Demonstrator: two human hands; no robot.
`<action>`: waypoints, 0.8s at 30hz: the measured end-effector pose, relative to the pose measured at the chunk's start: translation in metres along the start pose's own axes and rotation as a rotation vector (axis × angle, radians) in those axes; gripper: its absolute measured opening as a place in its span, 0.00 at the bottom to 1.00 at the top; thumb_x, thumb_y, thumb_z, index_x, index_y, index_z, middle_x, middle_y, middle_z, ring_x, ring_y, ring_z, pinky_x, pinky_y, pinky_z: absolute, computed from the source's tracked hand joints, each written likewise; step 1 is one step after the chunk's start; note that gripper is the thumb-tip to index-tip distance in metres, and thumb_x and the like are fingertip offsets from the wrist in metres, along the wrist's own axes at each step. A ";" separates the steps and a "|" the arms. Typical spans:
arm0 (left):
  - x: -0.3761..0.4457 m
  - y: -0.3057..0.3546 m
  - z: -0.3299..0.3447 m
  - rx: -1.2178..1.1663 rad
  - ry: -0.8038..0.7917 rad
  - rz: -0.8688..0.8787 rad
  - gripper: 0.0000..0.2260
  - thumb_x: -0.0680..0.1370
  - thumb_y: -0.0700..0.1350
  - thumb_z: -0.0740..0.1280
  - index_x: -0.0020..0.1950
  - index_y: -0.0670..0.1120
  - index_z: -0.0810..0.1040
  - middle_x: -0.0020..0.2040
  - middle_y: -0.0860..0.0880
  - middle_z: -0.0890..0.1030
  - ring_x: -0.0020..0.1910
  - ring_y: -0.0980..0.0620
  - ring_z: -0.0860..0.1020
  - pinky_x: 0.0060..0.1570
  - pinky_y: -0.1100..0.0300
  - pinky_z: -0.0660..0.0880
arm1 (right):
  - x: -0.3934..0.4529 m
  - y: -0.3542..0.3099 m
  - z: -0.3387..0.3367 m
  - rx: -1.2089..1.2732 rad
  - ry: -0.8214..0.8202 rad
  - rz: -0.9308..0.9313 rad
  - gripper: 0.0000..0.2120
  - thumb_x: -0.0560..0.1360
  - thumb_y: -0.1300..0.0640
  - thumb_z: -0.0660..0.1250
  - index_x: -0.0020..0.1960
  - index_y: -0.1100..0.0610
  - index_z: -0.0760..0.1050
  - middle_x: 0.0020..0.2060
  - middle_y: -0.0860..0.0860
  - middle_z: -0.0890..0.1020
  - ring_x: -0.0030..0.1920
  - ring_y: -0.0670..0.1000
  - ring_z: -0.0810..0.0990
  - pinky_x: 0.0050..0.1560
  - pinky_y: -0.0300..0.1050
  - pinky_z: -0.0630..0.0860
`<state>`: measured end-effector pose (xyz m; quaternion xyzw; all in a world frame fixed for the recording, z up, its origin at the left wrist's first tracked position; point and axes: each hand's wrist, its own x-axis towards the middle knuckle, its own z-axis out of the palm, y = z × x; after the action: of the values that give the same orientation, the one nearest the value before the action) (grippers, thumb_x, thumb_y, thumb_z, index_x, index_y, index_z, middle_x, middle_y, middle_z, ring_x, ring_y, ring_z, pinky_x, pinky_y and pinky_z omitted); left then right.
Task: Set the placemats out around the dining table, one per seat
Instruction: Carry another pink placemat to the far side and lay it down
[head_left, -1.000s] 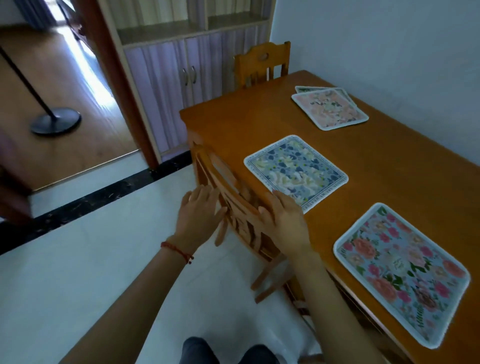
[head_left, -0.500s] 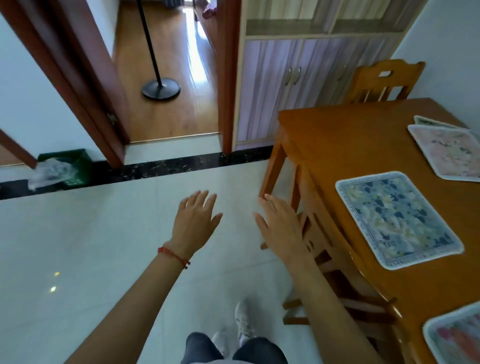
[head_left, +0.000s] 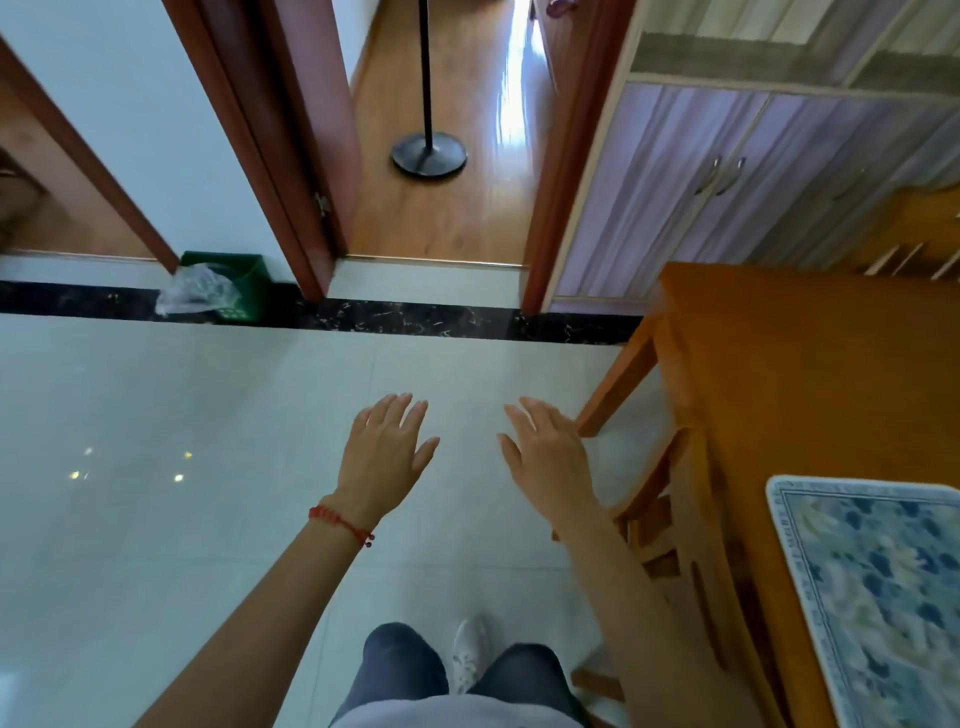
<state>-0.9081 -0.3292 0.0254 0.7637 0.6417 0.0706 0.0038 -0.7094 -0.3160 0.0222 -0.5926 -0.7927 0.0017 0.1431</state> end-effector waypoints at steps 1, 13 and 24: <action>0.006 -0.001 0.002 0.004 0.005 -0.005 0.21 0.67 0.48 0.75 0.56 0.39 0.79 0.53 0.38 0.82 0.52 0.39 0.80 0.49 0.43 0.77 | 0.007 0.004 0.004 -0.002 0.000 -0.002 0.17 0.71 0.53 0.71 0.57 0.58 0.78 0.54 0.57 0.82 0.54 0.56 0.81 0.54 0.50 0.76; 0.153 -0.040 0.034 -0.006 0.016 0.061 0.22 0.67 0.48 0.75 0.56 0.39 0.79 0.53 0.38 0.82 0.51 0.39 0.81 0.48 0.44 0.77 | 0.136 0.041 0.047 0.005 0.011 0.023 0.15 0.71 0.54 0.69 0.56 0.58 0.78 0.52 0.57 0.82 0.52 0.56 0.81 0.51 0.49 0.77; 0.312 -0.096 0.042 -0.031 -0.003 0.160 0.22 0.65 0.47 0.77 0.55 0.38 0.79 0.52 0.38 0.82 0.51 0.39 0.81 0.47 0.45 0.78 | 0.277 0.065 0.065 0.003 0.025 0.129 0.29 0.80 0.46 0.42 0.54 0.59 0.78 0.49 0.56 0.83 0.49 0.55 0.82 0.50 0.48 0.78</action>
<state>-0.9451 -0.0027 0.0068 0.8125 0.5774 0.0793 0.0112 -0.7345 -0.0256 0.0110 -0.6422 -0.7509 0.0047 0.1537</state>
